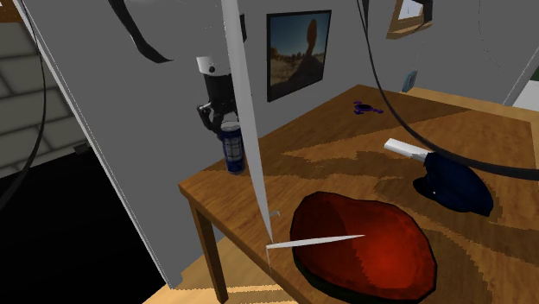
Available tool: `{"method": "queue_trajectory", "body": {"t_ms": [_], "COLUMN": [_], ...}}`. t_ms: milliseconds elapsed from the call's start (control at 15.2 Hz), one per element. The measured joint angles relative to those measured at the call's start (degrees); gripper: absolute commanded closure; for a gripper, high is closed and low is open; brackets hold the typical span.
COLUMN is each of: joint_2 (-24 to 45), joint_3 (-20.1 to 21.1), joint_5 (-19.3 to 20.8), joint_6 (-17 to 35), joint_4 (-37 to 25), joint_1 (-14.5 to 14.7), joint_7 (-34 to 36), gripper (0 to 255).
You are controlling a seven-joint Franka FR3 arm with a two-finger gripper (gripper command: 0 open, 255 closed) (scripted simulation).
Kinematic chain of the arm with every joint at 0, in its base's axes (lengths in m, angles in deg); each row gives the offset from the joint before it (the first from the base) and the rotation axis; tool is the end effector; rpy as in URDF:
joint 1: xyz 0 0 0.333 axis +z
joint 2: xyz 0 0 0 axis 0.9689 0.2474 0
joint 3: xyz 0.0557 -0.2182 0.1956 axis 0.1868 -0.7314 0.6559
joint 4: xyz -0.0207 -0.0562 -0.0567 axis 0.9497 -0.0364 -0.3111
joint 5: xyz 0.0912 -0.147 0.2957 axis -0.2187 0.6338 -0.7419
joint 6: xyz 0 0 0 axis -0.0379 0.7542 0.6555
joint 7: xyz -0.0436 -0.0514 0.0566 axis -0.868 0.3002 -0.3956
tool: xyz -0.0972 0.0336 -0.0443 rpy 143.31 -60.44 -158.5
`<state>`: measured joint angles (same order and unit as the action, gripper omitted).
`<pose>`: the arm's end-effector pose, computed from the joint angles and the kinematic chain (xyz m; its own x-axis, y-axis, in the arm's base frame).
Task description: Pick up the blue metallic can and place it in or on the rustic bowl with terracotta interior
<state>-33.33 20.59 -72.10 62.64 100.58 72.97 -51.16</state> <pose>0.5891 -0.0660 0.4613 0.9464 0.3230 0.0036 0.3221 -0.9445 0.0646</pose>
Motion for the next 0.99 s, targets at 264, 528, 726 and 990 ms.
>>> {"method": "queue_trajectory", "body": {"t_ms": [264,528,726,990], "joint_2": [-0.4,-0.6,-0.6,0.3], "joint_3": [0.0,0.0,0.0,-1.8], "joint_5": [0.0,0.0,-0.1,-0.5], "joint_6": [-2.9,-5.7,-7.2,-4.2], "joint_4": [-2.5,-5.2,-6.7,-4.1], "joint_1": [0.0,0.0,0.0,1.2], "joint_7": [-0.1,-0.3,-0.4,14.5], "gripper": [255,255,0,0]}}
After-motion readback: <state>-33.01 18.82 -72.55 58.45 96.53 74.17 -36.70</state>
